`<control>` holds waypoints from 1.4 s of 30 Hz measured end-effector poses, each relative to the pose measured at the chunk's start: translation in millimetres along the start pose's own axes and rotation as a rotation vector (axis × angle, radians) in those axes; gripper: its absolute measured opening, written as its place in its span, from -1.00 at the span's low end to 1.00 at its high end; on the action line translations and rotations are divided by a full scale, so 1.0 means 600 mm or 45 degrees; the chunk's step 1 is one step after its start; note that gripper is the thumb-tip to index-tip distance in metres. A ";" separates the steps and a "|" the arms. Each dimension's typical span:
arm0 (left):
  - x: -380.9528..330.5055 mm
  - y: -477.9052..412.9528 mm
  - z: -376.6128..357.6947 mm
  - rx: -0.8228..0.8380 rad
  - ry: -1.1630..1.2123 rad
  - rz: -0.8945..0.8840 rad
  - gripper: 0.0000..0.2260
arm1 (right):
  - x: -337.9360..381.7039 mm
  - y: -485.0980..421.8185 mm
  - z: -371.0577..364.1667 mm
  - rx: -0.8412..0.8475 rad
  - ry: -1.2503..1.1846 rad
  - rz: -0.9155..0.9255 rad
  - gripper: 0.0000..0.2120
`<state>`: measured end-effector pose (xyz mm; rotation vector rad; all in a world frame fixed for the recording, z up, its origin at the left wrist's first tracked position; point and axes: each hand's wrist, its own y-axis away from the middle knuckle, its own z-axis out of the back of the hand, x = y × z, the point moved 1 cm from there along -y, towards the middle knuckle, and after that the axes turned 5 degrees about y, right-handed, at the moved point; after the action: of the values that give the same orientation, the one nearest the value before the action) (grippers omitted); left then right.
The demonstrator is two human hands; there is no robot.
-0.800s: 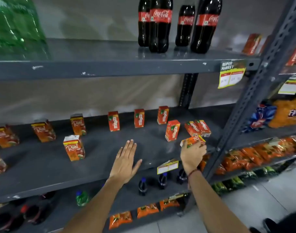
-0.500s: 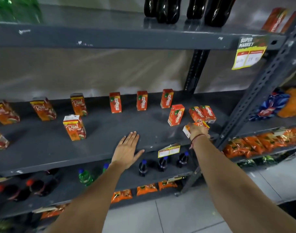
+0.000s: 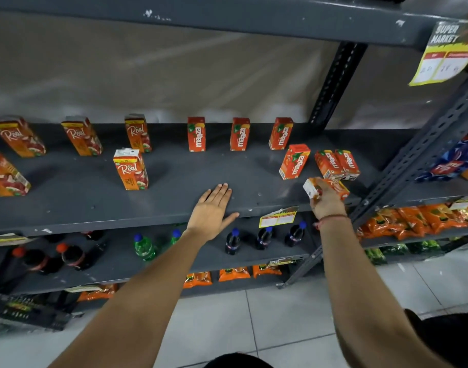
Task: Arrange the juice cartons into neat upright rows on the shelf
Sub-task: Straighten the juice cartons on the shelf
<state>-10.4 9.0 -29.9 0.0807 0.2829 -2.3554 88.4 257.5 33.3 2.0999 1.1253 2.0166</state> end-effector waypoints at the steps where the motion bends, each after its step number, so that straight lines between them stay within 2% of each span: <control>1: -0.001 0.003 0.004 -0.008 0.026 -0.017 -0.40 | -0.011 0.007 0.001 -0.038 -0.076 -0.007 -0.78; 4: 0.010 0.033 0.025 -0.144 0.207 -0.030 -0.46 | -0.036 0.049 -0.023 -0.002 -0.175 0.020 -0.77; 6: 0.037 0.075 0.041 -0.283 0.316 0.040 -0.51 | -0.060 0.071 -0.051 0.127 -0.128 0.079 -0.81; 8: 0.076 0.124 0.054 -0.354 0.343 0.136 -0.54 | -0.093 0.101 -0.081 0.270 -0.028 0.182 -0.72; 16: 0.280 0.284 0.111 -0.393 0.273 0.547 -0.33 | -0.205 0.255 -0.298 0.834 0.567 0.575 -0.56; 19: 0.340 0.309 0.128 -0.322 0.210 0.608 -0.27 | -0.238 0.308 -0.393 0.965 0.744 0.734 -0.53; 22: 0.373 0.322 0.131 -0.239 0.181 0.572 -0.27 | -0.269 0.344 -0.482 1.060 0.881 0.842 -0.47; 29: 0.385 0.327 0.121 -0.202 0.225 0.559 -0.36 | -0.318 0.342 -0.591 0.980 1.242 1.007 -0.38; 34: 0.388 0.326 0.119 -0.202 0.216 0.557 -0.37 | -0.330 0.336 -0.608 0.989 1.263 0.986 -0.40; 38: 0.388 0.326 0.115 -0.264 0.213 0.531 -0.40 | -0.339 0.343 -0.567 0.965 1.208 1.008 -0.39; 42: 0.357 0.312 0.112 -0.368 0.252 0.507 -0.51 | -0.340 0.336 -0.465 0.866 1.121 1.168 -0.62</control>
<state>-32.4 -282.5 -28.4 0.2110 0.6392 -1.8935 -41.6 -119.4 -0.1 2.2746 1.1026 3.6934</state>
